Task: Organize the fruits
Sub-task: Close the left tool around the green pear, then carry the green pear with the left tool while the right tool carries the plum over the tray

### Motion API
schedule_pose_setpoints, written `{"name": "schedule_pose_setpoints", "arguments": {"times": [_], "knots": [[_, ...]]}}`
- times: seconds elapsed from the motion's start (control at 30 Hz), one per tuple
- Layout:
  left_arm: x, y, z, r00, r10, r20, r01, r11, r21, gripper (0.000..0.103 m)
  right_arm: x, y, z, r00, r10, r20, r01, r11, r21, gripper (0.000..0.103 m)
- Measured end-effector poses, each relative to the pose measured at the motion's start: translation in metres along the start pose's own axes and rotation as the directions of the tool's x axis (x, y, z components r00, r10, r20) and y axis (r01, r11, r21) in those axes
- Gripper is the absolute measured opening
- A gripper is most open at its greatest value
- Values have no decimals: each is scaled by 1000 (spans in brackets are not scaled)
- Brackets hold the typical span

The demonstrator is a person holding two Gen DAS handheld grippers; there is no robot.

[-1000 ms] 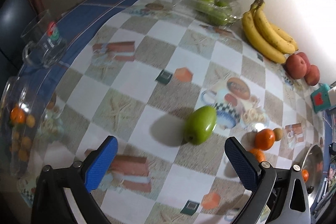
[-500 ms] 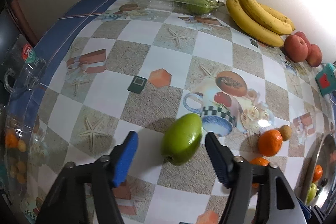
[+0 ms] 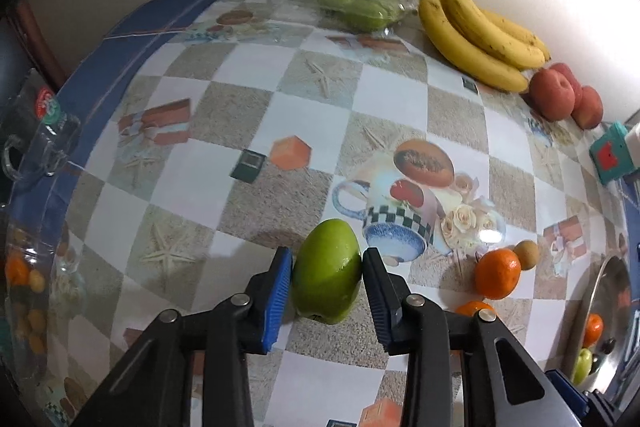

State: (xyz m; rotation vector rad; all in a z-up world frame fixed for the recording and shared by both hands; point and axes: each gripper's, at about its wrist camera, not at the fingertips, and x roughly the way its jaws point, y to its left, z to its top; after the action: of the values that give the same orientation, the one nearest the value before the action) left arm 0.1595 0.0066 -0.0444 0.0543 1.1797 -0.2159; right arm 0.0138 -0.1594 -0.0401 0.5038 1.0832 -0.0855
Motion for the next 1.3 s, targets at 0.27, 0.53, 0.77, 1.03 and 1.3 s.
{"name": "schedule_pose_setpoints", "arguments": {"times": [0.27, 0.53, 0.77, 1.03, 1.3], "knots": [[-36, 3, 10, 999, -2, 50, 3, 999, -39, 39, -10, -6, 3, 999, 29, 23, -30, 999, 31, 27], [-69, -10, 11, 995, -41, 90, 45, 998, -39, 39, -25, -22, 6, 998, 21, 53, -25, 997, 76, 27], [-82, -41, 3, 993, -71, 97, 69, 997, 19, 39, -41, -50, 8, 996, 18, 83, -31, 988, 154, 27], [-89, -87, -11, 989, -129, 71, 122, 988, 99, 39, -69, -98, 7, 991, 5, 133, -41, 962, 270, 27], [-94, -143, -32, 981, -189, 33, 179, 965, 194, 39, -95, -151, 0, 984, -55, 171, -14, 924, 382, 27]]}}
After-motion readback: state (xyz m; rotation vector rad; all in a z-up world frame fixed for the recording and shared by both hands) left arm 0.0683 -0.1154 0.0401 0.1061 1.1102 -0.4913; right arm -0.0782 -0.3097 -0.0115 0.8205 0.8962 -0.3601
